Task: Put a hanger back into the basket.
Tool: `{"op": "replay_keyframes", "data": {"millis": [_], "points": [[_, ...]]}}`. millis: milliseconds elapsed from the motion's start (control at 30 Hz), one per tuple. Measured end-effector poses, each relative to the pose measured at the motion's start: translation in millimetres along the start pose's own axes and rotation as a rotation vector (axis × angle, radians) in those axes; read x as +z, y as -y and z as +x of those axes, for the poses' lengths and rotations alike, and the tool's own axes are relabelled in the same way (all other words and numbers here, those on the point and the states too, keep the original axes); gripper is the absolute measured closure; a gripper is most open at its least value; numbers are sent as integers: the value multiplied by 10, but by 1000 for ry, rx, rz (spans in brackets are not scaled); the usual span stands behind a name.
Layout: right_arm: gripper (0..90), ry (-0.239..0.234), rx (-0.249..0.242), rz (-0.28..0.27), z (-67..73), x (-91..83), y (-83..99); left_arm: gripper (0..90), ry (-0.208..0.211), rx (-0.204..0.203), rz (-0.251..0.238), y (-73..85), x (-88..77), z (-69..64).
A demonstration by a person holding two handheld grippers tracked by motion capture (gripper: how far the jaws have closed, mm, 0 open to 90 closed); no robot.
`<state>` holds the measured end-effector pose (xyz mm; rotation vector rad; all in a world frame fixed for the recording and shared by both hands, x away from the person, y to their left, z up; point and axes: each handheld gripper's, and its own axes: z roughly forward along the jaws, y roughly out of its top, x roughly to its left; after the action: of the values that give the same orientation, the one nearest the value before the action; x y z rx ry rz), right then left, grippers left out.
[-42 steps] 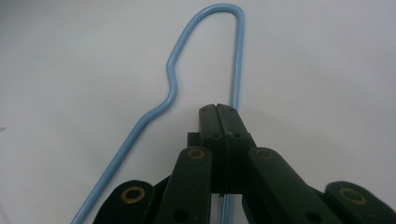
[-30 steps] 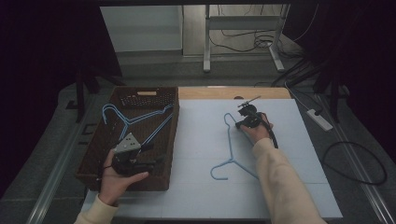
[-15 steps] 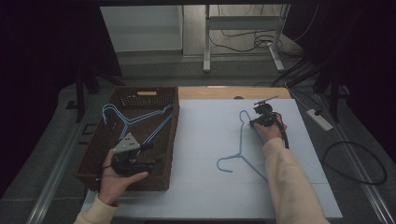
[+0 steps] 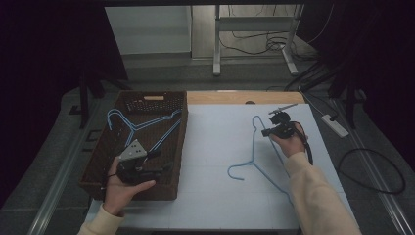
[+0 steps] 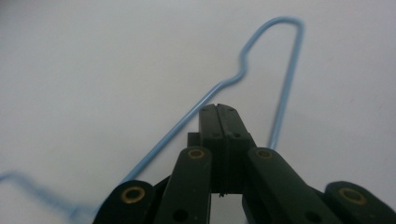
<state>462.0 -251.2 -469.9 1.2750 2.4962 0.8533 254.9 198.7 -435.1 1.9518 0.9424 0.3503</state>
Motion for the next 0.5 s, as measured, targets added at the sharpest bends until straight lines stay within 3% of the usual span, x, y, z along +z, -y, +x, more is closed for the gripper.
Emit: {"op": "replay_keyframes", "data": {"millis": [67, 100, 167, 300, 500], "points": [[900, -22, -27, 14, 81, -119, 112, 352, 0, -1, 0, -1, -2, -1], [900, -39, -57, 27, 152, -233, 251, 352, 0, -1, 0, -3, -2, -7], [900, -45, -62, 31, 176, -275, 308, 352, 1, 1, 0, -7, -3, -13], [900, -74, -80, 57, 261, -500, 692, 352, 1, 5, 1, -14, 1, -31], [900, -79, -102, 144, 349, -681, 1208, 352, 1, 7, 5, -19, 19, -40]]}}
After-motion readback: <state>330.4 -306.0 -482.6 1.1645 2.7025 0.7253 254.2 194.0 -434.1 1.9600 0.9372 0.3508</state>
